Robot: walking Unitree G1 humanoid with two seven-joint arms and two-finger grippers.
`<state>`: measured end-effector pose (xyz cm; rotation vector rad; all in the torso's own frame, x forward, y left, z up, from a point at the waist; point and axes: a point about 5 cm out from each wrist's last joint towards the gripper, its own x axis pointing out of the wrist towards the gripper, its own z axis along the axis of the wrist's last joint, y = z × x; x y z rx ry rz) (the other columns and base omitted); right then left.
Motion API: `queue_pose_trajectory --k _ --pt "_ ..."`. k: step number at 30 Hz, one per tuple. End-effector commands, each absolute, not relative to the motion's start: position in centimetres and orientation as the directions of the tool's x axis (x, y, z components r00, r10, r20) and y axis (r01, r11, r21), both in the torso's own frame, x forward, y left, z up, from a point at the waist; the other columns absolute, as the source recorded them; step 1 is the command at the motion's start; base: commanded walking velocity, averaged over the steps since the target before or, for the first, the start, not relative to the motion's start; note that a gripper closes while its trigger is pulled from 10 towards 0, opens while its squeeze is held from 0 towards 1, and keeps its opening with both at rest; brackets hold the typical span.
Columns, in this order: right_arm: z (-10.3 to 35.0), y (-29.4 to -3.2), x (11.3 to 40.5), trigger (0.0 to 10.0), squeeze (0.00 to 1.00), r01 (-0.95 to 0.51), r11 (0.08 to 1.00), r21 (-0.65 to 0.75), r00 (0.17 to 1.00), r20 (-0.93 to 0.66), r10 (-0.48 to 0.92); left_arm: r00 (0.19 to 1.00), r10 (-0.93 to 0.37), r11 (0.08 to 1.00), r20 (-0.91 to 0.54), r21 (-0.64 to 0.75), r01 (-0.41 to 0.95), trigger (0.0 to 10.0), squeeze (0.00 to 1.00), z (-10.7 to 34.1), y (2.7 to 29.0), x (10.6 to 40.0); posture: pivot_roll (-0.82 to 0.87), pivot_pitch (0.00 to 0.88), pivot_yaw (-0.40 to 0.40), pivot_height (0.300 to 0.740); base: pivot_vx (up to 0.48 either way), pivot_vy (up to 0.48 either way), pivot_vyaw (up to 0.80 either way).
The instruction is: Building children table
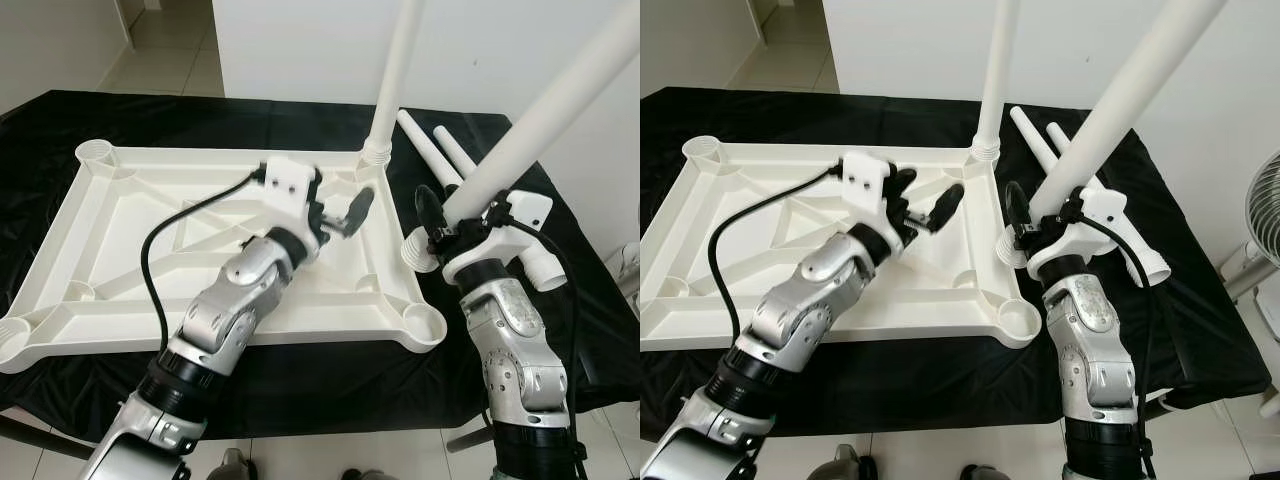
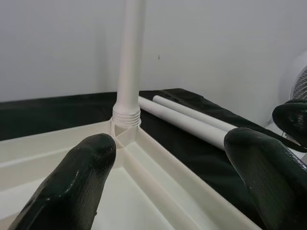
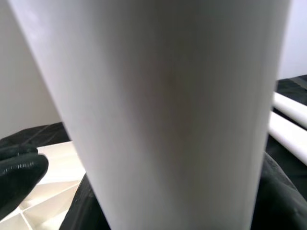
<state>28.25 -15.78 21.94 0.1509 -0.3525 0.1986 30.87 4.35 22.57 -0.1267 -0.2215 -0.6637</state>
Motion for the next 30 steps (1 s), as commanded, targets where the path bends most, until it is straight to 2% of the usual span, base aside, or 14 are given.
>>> queue_pose_trajectory --k 1,8,17,19,23,30 --pt "21.9 -15.8 27.2 10.0 0.0 -0.193 0.975 0.109 0.907 0.398 0.135 0.593 -0.766 0.622 0.249 0.053 0.781 10.0 0.0 21.7 3.8 29.1 -0.02 0.112 0.0 0.74 0.0 0.0 0.0" --pt "21.3 -15.6 25.5 10.0 0.0 -0.139 0.985 0.103 0.906 0.414 0.084 0.587 -0.773 0.611 0.238 0.035 0.791 10.0 0.0 20.1 5.4 27.6 -0.01 0.123 0.003 0.74 0.0 0.0 0.0" --pt "20.4 -15.1 24.5 10.0 0.0 -0.13 0.989 0.075 0.915 0.394 0.09 0.545 -0.814 0.571 0.199 0.105 0.814 10.0 0.0 18.9 6.1 26.5 -0.01 0.129 0.001 0.74 0.0 0.0 0.0" --pt "20.2 -15.1 24.2 10.0 0.0 -0.122 0.99 0.076 0.92 0.383 0.084 0.505 -0.842 0.531 0.188 0.126 0.838 10.0 0.0 18.7 6.5 25.9 -0.01 0.136 -0.007 0.74 0.0 0.0 0.0" --pt "20.1 -15.1 24.1 10.0 0.0 -0.118 0.99 0.077 0.92 0.383 0.08 0.485 -0.854 0.513 0.188 0.144 0.846 10.0 0.0 18.7 6.7 25.5 -0.01 0.136 -0.007 0.74 0.0 0.0 0.0" --pt "19.8 -14.9 23.7 10.0 0.0 -0.129 0.989 0.067 0.924 0.37 0.095 0.345 -0.93 0.366 0.129 0.227 0.903 10.0 0.0 18.0 7.7 23.4 -0.01 0.142 -0.016 0.74 0.0 0.0 0.0"
